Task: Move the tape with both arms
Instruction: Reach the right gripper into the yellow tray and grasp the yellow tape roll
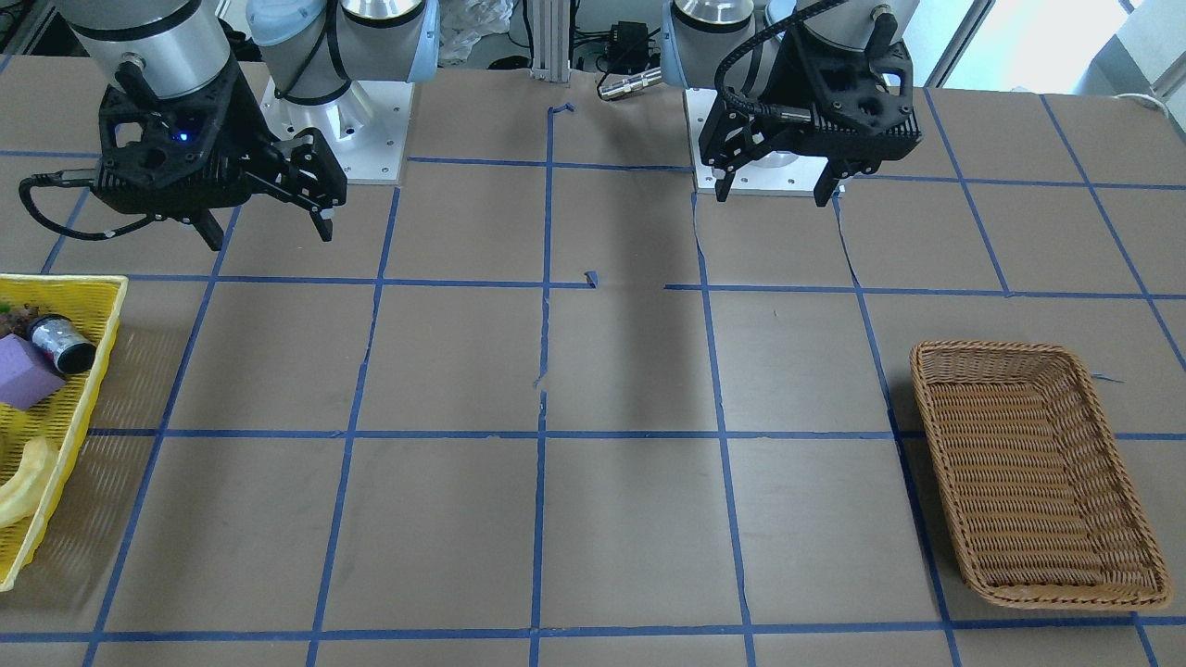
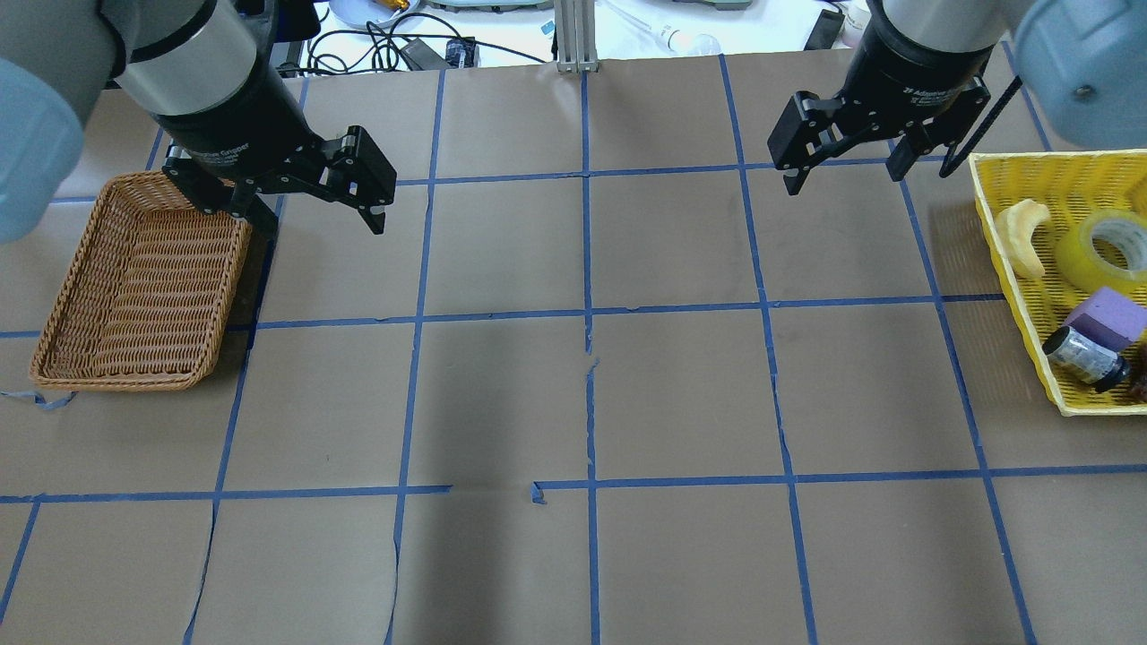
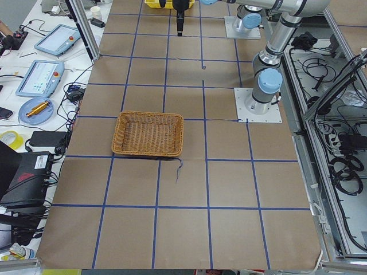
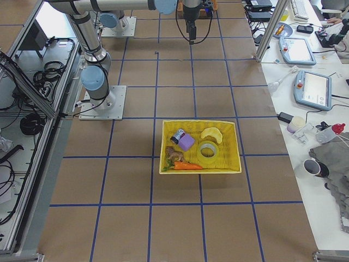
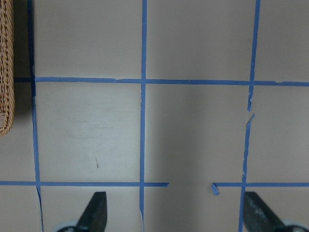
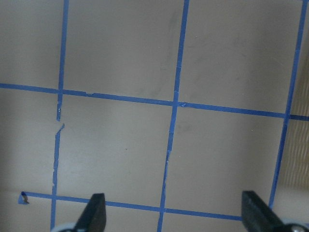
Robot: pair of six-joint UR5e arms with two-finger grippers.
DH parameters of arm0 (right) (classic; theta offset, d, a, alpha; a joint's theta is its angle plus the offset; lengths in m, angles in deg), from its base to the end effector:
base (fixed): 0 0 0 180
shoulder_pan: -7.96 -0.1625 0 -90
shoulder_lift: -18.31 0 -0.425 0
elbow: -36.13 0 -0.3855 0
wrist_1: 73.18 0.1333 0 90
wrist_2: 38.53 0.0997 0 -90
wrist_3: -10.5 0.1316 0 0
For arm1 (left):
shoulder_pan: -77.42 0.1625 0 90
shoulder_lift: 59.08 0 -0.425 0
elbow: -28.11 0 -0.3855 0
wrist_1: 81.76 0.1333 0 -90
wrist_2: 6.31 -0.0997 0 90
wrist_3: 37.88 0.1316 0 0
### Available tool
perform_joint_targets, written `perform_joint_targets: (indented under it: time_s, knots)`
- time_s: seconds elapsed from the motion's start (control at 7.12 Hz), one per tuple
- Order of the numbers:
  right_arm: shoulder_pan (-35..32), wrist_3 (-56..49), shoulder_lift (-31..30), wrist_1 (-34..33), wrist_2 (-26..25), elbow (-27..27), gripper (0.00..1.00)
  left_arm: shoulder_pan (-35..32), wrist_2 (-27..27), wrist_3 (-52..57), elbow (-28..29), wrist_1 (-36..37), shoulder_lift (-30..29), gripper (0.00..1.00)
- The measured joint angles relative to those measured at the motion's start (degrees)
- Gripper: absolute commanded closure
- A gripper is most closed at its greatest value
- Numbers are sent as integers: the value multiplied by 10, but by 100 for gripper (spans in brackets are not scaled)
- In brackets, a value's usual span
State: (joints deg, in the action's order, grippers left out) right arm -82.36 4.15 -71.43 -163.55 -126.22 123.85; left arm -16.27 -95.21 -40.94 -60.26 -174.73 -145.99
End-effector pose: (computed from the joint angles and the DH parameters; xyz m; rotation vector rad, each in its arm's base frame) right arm 0.1414 -0.4915 0.4739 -0.1818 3.0975 -0.0679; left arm -0.1655 -0.4552 0.4901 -0.0176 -3.1202 0.0458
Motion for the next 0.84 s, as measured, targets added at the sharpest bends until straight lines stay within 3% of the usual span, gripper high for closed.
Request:
perform_joint_targets:
  time_s: [0.56, 0.84]
  knots:
    - [1, 63, -1, 52, 9, -1, 0, 0, 0, 6, 0, 6, 0, 0]
    - [2, 66, 0, 58, -24, -1, 0, 0, 0, 7, -1, 7, 0, 0]
